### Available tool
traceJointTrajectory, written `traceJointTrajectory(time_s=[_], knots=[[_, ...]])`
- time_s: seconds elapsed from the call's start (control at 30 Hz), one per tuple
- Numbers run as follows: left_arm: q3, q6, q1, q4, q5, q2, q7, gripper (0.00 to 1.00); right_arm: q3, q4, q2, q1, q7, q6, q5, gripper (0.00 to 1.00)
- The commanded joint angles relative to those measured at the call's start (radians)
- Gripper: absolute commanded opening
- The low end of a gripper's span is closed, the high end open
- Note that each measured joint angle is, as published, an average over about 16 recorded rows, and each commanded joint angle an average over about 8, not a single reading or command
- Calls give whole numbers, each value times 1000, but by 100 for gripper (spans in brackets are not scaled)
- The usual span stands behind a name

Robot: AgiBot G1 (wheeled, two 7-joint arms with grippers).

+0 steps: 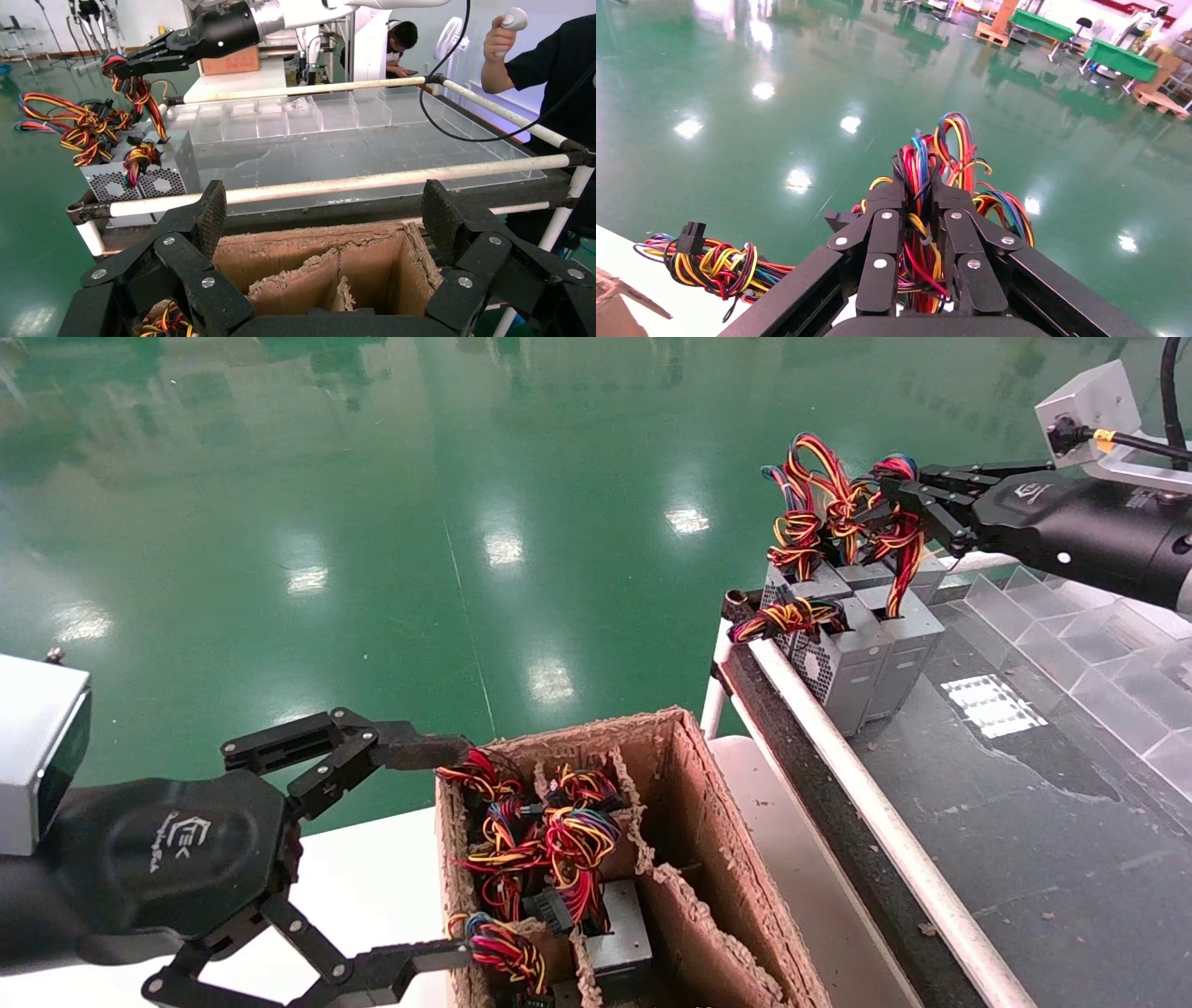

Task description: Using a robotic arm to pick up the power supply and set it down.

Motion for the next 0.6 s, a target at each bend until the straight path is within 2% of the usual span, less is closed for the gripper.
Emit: traceJointTrajectory(time_s=[0.03,0.6], knots=[[0,0,0,0,0,0,0,100,-1,-1,0,1,1,7,-2,100],[1,0,0,0,-1,0,0,100,4,4,7,10,3,27,6,100]])
